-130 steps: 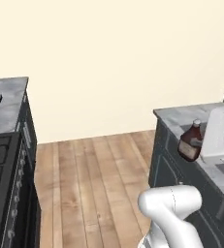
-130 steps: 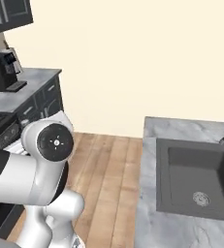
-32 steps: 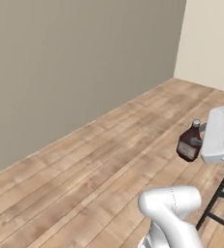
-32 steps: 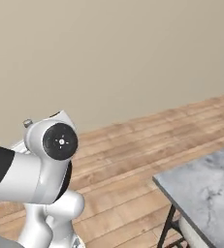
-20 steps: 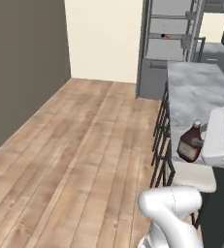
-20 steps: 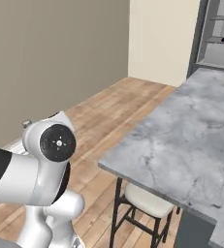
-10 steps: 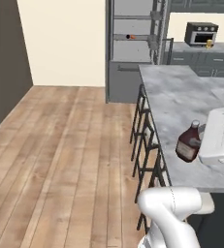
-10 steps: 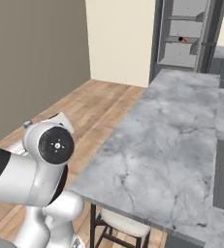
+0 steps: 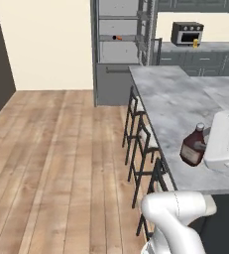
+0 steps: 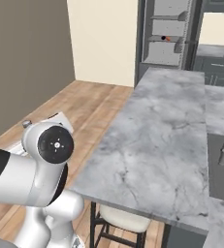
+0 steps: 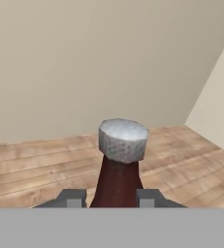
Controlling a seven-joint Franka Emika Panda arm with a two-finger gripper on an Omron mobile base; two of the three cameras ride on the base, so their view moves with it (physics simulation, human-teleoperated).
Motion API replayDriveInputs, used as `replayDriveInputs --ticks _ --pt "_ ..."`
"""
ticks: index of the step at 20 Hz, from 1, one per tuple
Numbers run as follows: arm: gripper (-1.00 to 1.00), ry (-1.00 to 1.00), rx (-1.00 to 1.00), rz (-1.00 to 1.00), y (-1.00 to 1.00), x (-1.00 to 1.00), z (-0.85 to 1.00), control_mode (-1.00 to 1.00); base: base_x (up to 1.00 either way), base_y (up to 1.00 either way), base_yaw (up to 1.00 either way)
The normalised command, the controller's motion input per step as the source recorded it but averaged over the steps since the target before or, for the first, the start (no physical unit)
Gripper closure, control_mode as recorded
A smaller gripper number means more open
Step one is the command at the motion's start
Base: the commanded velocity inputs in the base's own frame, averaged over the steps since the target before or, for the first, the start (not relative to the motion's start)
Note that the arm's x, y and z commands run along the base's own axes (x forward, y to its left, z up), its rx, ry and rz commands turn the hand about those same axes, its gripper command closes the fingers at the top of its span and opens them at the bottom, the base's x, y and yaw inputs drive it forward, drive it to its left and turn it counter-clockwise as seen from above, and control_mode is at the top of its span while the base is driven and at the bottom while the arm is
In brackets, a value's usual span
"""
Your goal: Place the ketchup and mustard from the counter to the top shelf of the fridge. If the existing items in the fridge are on the top shelf, move them to other shelves.
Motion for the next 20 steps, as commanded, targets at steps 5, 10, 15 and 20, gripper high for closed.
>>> replayDriveInputs --ticks 5,10,15,20 --pt "1.0 0.0 0.0 0.0 0.0 0.0 0.0 1.0 0.69 1.0 -0.04" --pt "1.0 0.0 0.0 0.0 0.0 0.0 0.0 1.0 0.83 1.0 0.01" --pt "1.0 0.0 0.0 0.0 0.0 0.0 0.0 1.0 0.78 1.0 0.12" --pt "1.0 0.0 0.0 0.0 0.0 0.0 0.0 1.0 0.1 1.0 0.33"
